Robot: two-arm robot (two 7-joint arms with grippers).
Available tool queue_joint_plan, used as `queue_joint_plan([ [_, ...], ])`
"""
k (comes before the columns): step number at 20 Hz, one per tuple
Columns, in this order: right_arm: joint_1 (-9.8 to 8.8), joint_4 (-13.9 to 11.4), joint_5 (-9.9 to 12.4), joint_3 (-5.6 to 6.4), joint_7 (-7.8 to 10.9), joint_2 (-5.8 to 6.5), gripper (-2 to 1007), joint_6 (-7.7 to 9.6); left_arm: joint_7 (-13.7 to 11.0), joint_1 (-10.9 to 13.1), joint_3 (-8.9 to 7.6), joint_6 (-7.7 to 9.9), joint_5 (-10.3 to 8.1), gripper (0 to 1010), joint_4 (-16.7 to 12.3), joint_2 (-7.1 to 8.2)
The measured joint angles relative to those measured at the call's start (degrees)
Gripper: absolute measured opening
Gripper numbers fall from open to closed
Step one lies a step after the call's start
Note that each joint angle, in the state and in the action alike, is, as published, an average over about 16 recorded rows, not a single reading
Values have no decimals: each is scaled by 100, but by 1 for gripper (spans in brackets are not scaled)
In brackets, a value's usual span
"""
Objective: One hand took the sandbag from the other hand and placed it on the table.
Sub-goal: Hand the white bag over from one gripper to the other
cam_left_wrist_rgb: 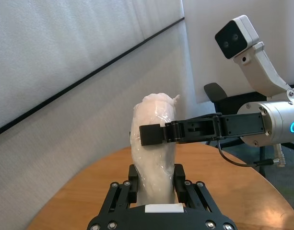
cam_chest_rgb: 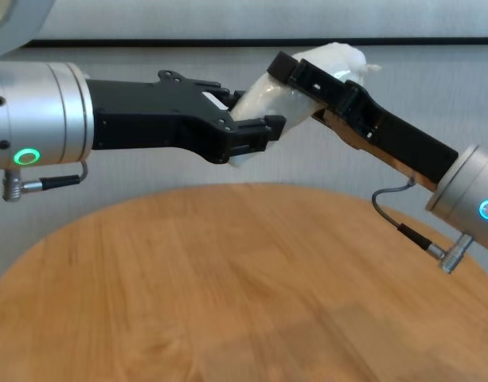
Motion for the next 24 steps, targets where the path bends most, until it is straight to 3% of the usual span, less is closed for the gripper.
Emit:
queue_joint_plan([
  [14,2,42,-30,-4,-41,-15,623,4,-2,0,-1,-4,-3,856,-3,-1],
  [24,11,92,-56,12,-79,-30,623,-10,-26,13,-16,-17,-39,994,-16,14],
])
